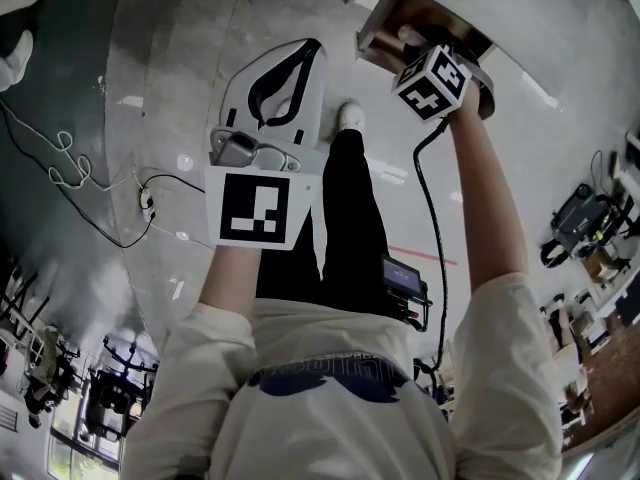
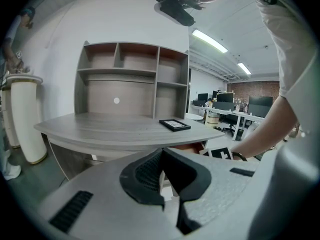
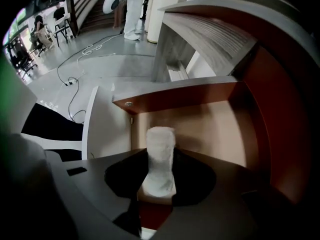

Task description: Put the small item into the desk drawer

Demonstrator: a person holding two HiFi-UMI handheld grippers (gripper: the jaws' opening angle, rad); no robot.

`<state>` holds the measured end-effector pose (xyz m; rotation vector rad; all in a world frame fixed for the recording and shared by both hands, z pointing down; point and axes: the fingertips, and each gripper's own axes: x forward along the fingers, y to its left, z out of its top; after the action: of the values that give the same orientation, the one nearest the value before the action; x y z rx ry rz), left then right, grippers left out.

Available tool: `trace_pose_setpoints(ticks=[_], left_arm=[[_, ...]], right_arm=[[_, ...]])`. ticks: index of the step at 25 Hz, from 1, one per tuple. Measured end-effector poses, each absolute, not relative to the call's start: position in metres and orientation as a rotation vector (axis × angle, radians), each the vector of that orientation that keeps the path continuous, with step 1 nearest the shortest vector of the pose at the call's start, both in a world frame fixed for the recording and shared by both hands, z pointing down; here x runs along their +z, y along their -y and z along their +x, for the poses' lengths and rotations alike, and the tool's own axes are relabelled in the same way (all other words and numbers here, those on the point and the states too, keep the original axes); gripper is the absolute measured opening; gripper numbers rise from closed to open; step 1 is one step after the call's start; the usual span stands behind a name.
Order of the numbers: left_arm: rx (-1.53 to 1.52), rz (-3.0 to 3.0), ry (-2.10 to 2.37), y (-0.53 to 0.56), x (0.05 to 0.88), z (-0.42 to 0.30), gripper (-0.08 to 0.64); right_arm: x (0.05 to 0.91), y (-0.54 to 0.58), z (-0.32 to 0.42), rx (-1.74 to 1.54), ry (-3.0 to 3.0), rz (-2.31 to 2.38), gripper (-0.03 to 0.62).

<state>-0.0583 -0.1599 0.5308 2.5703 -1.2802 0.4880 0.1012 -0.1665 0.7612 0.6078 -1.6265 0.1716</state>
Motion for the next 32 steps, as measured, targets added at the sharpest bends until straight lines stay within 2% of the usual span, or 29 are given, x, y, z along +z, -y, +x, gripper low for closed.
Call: trace_pose_setpoints(ticks=[26,32], left_arm=[[0.504,2.546,1.290,0.164,0.542,-0.066,0.009],[0.523,2.559,1.286,0.162,0.543,-0.066,0.009]], right_arm=[[0.770,0.165,0.101,0.236,1.642,0.553,0.135],[0.771,0.162,0.099,0.248,1.652,0.531,0.163]])
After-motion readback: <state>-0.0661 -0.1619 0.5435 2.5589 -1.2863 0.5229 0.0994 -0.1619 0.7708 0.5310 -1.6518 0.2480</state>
